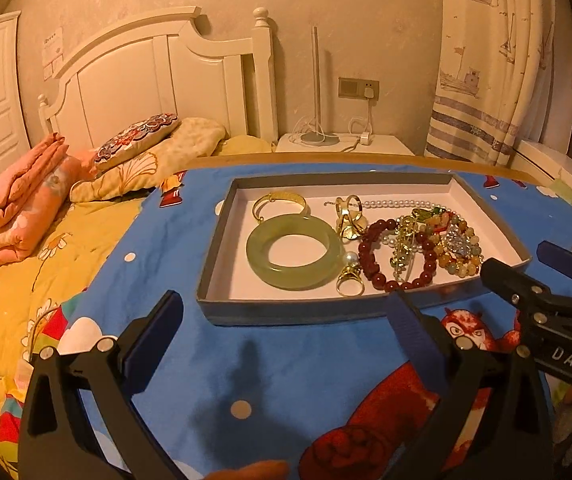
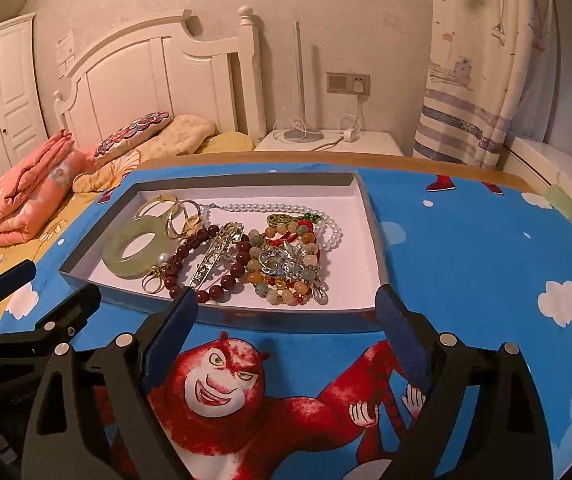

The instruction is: Organize jewelry

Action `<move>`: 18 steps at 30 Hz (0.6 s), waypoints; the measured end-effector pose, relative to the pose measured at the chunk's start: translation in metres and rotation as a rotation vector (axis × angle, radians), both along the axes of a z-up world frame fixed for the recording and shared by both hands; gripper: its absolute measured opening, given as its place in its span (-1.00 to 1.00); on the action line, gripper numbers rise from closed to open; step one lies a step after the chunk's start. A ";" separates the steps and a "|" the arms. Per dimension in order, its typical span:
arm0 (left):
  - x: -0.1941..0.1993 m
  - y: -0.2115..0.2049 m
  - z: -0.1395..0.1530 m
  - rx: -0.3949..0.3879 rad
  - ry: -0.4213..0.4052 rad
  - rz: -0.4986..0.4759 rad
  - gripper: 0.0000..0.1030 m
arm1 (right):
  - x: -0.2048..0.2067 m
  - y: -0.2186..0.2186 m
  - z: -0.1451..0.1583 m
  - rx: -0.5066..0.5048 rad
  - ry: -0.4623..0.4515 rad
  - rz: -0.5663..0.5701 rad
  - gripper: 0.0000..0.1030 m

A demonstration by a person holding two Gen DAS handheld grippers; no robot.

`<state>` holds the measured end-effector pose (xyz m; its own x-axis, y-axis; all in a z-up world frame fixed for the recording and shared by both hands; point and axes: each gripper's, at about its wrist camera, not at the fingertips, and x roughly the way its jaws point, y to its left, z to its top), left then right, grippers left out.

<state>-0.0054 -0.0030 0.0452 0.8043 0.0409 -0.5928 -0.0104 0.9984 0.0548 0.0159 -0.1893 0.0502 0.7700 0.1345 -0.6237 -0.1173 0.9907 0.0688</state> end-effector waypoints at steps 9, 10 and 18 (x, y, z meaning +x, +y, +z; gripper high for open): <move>-0.001 -0.001 0.000 -0.005 -0.001 -0.011 0.96 | 0.000 -0.001 0.000 0.005 -0.002 -0.006 0.68; -0.001 -0.001 0.000 -0.006 0.001 -0.011 0.96 | 0.000 -0.001 0.000 0.004 -0.002 -0.006 0.68; -0.001 -0.001 0.000 -0.009 0.004 -0.014 0.96 | 0.000 -0.001 0.000 0.003 -0.003 -0.005 0.68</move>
